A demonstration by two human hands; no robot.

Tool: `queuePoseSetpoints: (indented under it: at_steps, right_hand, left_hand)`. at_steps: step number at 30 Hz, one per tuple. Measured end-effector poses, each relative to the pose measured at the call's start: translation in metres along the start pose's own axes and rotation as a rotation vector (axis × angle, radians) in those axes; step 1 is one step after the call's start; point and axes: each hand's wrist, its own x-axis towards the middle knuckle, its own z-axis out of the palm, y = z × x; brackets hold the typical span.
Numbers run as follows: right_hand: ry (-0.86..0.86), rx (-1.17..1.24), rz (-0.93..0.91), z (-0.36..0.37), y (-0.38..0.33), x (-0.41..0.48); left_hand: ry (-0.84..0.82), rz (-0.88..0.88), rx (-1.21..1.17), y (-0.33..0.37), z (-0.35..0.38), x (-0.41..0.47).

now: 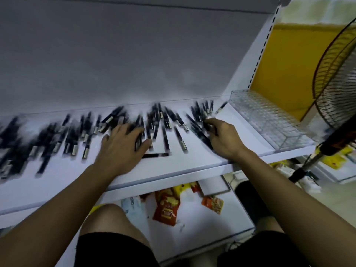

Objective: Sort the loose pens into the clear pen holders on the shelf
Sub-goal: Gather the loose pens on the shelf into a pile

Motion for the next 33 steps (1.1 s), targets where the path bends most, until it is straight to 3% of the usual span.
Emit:
queuePoseSetpoints:
  at_steps: [4,7,11,15,19,22,25,33]
  right_hand:
    - [0.044,0.078,0.000,-0.003,0.000,-0.002]
    - [0.085,0.161,0.063,-0.005,-0.003,-0.001]
    - [0.076,0.152,0.102,-0.001,0.000,0.003]
    - [0.085,0.150,0.129,0.002,0.006,0.008]
    - [0.075,0.147,0.107,0.002,0.008,0.009]
    - [0.052,0.093,0.067,0.004,0.010,0.009]
    - [0.031,0.031,0.049,0.007,0.010,0.010]
    - [-0.015,0.025,0.018,0.013,0.011,0.006]
  left_hand:
    - [0.144,0.065,-0.009,-0.002,-0.002,0.003]
    - [0.203,0.241,-0.132,-0.001,-0.010,0.000]
    - [-0.045,0.571,-0.138,-0.010,-0.018,0.001]
    - [-0.192,0.682,-0.117,-0.011,-0.032,0.022]
    - [-0.145,0.705,-0.289,0.003,-0.062,0.045]
    - [-0.039,0.713,-0.196,0.014,-0.053,0.068]
    - [-0.060,0.678,-0.123,0.021,-0.018,0.082]
    - [-0.078,0.563,-0.233,0.022,0.012,0.077]
